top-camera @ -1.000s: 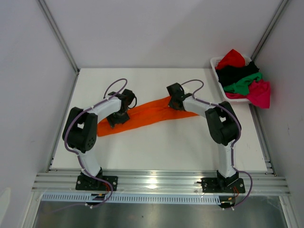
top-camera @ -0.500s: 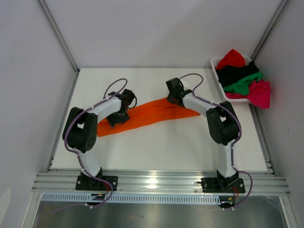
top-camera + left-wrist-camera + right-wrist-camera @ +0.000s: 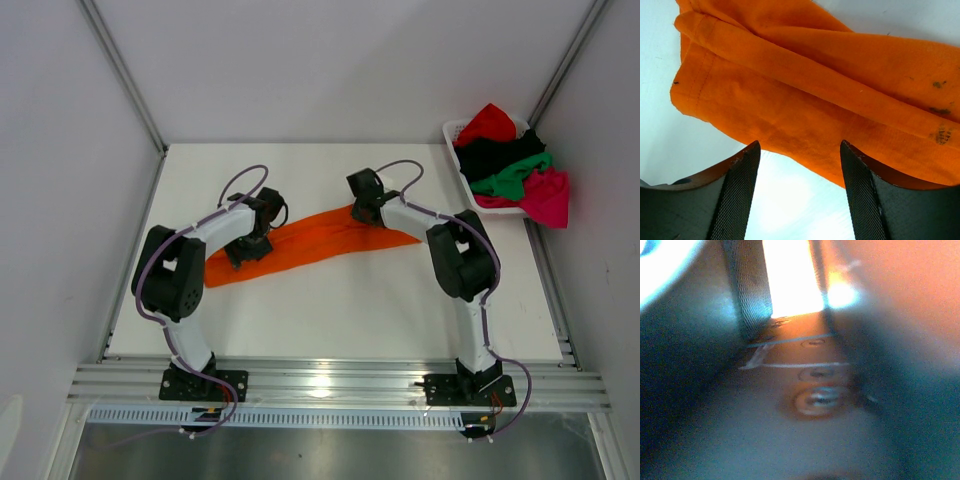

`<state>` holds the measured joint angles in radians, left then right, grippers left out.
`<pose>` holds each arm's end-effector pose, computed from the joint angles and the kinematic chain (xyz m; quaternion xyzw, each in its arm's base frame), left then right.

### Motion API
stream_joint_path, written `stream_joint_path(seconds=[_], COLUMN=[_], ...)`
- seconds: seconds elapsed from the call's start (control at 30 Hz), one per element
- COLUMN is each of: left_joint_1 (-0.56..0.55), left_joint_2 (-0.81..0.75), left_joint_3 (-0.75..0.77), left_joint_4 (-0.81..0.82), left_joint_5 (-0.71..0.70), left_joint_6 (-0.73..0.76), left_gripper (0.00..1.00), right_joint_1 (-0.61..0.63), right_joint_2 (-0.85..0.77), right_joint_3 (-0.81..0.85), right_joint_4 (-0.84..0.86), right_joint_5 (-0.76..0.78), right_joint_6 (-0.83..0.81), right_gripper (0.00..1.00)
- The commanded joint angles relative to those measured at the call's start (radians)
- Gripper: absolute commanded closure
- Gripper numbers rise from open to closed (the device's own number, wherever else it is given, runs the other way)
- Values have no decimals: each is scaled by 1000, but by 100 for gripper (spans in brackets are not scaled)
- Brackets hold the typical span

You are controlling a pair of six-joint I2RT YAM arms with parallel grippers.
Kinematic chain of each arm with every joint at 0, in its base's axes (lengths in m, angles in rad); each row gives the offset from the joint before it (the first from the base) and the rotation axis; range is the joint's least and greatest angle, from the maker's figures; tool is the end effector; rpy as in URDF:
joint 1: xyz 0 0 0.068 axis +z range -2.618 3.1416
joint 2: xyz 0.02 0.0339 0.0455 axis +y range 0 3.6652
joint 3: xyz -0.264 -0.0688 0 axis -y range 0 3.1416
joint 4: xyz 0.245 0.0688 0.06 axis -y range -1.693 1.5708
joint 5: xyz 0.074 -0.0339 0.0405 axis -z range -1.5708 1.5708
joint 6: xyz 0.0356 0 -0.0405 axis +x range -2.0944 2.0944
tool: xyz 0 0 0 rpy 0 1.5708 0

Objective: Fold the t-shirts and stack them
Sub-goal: Fold the tshirt

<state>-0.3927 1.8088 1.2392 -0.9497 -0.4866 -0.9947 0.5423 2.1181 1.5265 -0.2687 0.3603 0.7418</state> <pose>0.3079 -0.1095 0.1831 -0.2936 0.9248 0.1692 0.1732 0.4041 0.2288 0.1708 0.1539 0.9116 0.0704 0.3746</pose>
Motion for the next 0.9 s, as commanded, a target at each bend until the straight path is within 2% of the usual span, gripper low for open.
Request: stream_joint_path(seconds=[0.0, 0.03, 0.1, 0.5, 0.87], left_joint_1=[-9, -9, -9, -9, -9], left_joint_2=[-2, -2, -2, -3, -3], left_joint_3=[14, 16, 17, 13, 14], left_joint_4=[14, 14, 16, 20, 23], left_joint_5=[-21, -21, -21, -21, -21], left_joint_6=[-12, -12, -12, -9, -1], left_gripper=[32, 32, 32, 32, 32], right_joint_1=[10, 11, 16, 19, 22], right_joint_2=[-23, -35, -66, -214, -187], right_joint_3=[18, 8, -3, -63, -111], right_joint_4=[-23, -24, -24, -70, -69], right_joint_5=[42, 49, 69, 75, 52], right_joint_6=[19, 27, 30, 54, 87], right_gripper=[69, 61, 57, 57, 59])
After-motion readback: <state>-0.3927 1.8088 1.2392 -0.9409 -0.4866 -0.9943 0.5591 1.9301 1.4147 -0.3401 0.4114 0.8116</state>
